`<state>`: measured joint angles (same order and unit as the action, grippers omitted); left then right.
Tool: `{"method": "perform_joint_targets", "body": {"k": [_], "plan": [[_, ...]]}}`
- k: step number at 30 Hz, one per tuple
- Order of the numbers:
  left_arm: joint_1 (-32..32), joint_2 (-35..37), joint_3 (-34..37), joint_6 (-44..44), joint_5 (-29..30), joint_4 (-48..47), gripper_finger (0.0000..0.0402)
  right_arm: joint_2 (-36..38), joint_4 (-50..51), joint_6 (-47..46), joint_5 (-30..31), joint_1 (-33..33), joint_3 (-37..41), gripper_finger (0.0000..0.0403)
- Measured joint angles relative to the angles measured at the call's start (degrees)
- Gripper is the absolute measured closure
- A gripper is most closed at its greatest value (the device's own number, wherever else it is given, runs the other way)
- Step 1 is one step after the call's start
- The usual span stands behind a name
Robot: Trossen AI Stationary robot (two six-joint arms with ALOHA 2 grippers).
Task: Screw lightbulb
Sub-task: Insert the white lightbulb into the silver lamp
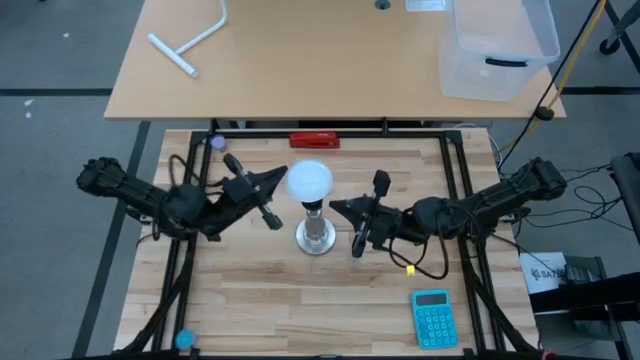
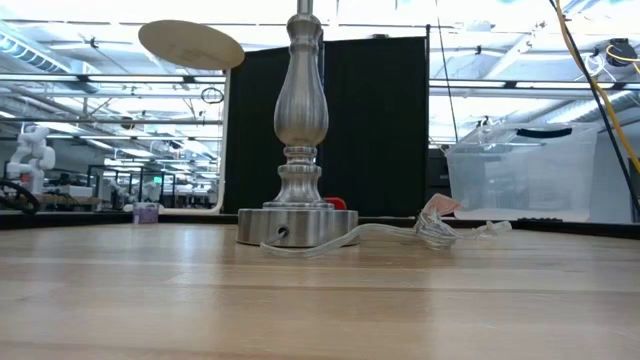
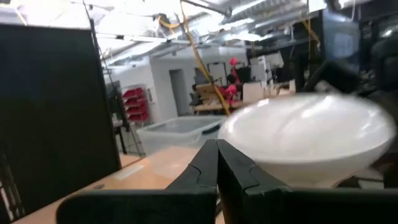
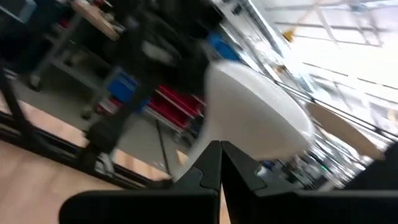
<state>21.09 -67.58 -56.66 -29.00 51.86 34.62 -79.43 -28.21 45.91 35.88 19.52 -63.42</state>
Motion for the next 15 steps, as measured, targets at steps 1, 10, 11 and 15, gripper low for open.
{"method": "perform_joint_targets", "body": {"k": [1, 10, 11, 15], "plan": [[0.7, 0.2, 0.0, -0.8, 0.1, 0.4, 0.0402, 0.0, 0.0, 0.2, 1.0, -0.4, 0.0, 0.0403], [6.1, 0.0, 0.0, -4.5, -4.3, 2.2, 0.0402, 0.0, -3.1, -0.1, 1.8, -5.3, 0.0, 0.0403], [6.3, -0.3, 0.0, -4.5, -5.0, 2.1, 0.0402, 0.0, -4.1, 0.0, 1.8, -5.8, 0.0, 0.0403], [6.3, -1.1, 0.0, -3.7, -5.4, 2.0, 0.0401, 0.0, -7.5, 0.4, 1.6, -7.2, 0.0, 0.0403]]}}
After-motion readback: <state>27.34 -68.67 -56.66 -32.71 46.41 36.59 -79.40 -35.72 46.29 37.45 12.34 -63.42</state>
